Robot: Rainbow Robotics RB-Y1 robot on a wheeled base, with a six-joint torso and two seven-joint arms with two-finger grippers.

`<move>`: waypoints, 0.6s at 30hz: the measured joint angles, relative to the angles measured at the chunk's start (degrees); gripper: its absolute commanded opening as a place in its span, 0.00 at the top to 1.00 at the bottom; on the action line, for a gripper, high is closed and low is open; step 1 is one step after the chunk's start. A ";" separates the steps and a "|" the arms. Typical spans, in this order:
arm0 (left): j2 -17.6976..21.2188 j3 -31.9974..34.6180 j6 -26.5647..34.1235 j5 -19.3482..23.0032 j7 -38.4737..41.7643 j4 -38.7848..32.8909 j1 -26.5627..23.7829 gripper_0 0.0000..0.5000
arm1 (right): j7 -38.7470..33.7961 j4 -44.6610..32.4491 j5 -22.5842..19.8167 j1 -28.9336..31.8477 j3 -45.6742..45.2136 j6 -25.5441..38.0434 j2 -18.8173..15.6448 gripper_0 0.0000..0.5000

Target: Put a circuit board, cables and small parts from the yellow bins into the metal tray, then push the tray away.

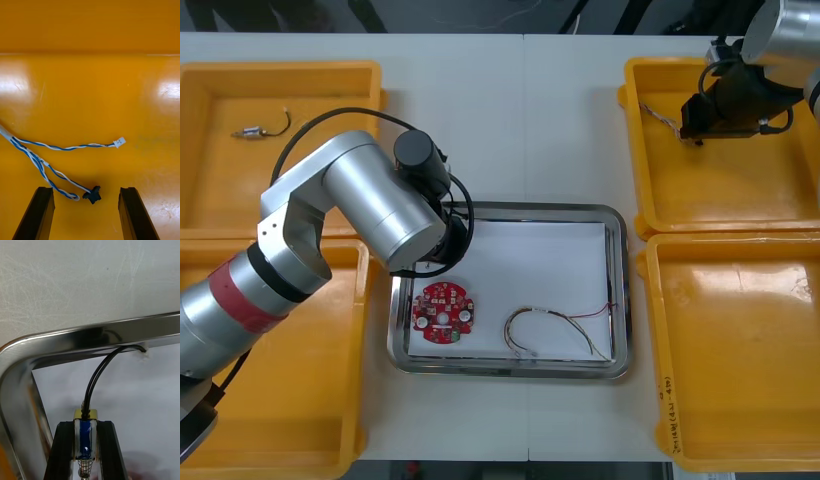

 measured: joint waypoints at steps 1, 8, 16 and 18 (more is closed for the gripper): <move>0.00 -0.19 -0.16 -0.04 0.00 0.22 0.00 1.00 | 0.56 0.22 0.04 0.00 -0.02 -0.07 0.01 0.00; 0.00 -0.30 -0.32 -0.04 0.02 0.43 0.00 0.38 | 0.84 1.27 0.62 -0.01 -1.10 -1.50 0.09 0.00; 0.00 -0.30 -0.37 -0.04 0.08 0.42 0.00 0.00 | 1.05 3.76 1.47 -0.05 -3.48 -3.43 0.11 0.00; 0.00 -0.31 -0.39 -0.04 0.10 0.38 0.00 0.00 | 1.05 3.76 1.47 -0.06 -3.48 -3.43 0.12 0.00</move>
